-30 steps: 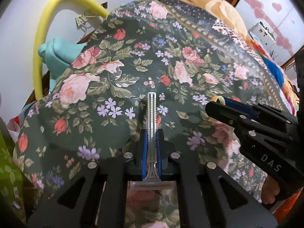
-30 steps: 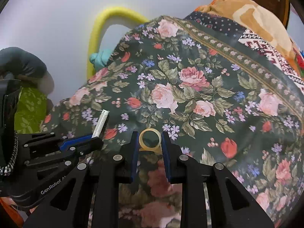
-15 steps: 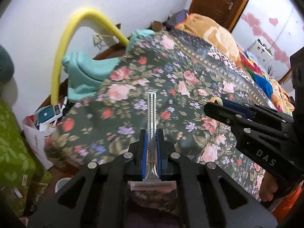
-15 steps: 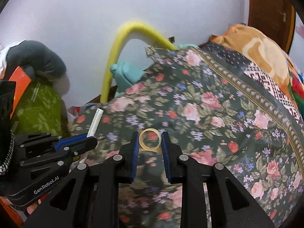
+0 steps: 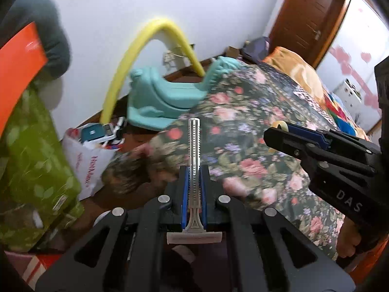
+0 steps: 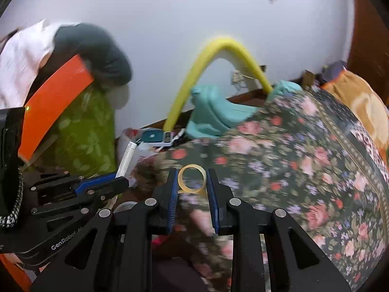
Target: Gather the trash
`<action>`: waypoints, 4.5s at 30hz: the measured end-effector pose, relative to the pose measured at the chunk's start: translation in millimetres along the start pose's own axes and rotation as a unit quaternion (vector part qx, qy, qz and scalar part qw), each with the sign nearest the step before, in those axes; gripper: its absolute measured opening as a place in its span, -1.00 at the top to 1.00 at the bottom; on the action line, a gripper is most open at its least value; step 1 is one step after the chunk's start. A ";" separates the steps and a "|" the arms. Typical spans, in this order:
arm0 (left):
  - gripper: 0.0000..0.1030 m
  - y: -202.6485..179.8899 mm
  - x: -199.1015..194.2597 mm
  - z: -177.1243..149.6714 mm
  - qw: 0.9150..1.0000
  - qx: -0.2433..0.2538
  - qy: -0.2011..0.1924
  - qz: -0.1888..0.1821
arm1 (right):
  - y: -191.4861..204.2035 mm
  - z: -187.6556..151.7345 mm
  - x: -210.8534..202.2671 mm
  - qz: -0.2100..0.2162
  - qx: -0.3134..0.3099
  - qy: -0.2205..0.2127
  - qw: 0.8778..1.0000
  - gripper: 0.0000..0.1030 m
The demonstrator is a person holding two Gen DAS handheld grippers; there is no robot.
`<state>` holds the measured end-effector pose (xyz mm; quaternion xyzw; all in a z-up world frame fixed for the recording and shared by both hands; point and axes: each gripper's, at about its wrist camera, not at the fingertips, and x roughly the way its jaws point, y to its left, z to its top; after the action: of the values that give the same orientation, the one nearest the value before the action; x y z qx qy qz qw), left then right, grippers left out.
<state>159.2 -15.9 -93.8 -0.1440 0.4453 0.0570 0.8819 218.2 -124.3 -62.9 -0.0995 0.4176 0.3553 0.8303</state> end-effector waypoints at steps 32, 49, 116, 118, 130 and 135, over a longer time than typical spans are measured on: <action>0.85 227.2 67.3 -149.1 0.967 -0.189 0.155 0.077 | 189.7 -63.3 167.2 0.106 -0.089 0.202 0.970 0.59; 0.59 251.1 101.1 -156.2 0.952 -0.217 0.194 0.095 | 177.8 -57.5 216.5 0.133 -0.030 0.271 0.953 0.10; -0.80 75.0 -216.4 -110.5 0.971 0.084 -0.225 0.003 | 159.6 -70.4 -160.6 -0.197 0.111 -0.202 0.953 -1.00; -0.80 76.1 -214.8 -111.2 0.971 0.085 -0.224 0.004 | 160.3 -70.3 -160.6 -0.198 0.111 -0.202 0.953 -1.00; -0.80 76.9 -212.2 -111.9 0.972 0.088 -0.218 0.002 | 157.5 -68.7 -160.4 -0.194 0.118 -0.198 0.953 -1.00; -0.80 76.8 -211.9 -111.5 0.972 0.089 -0.219 0.003 | 157.2 -69.9 -159.7 -0.194 0.119 -0.198 0.954 -1.00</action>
<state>-70.6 29.1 -2.1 -0.0479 0.2454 0.0503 0.9669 5.2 -123.1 35.7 -0.0068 0.2566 0.1481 0.9551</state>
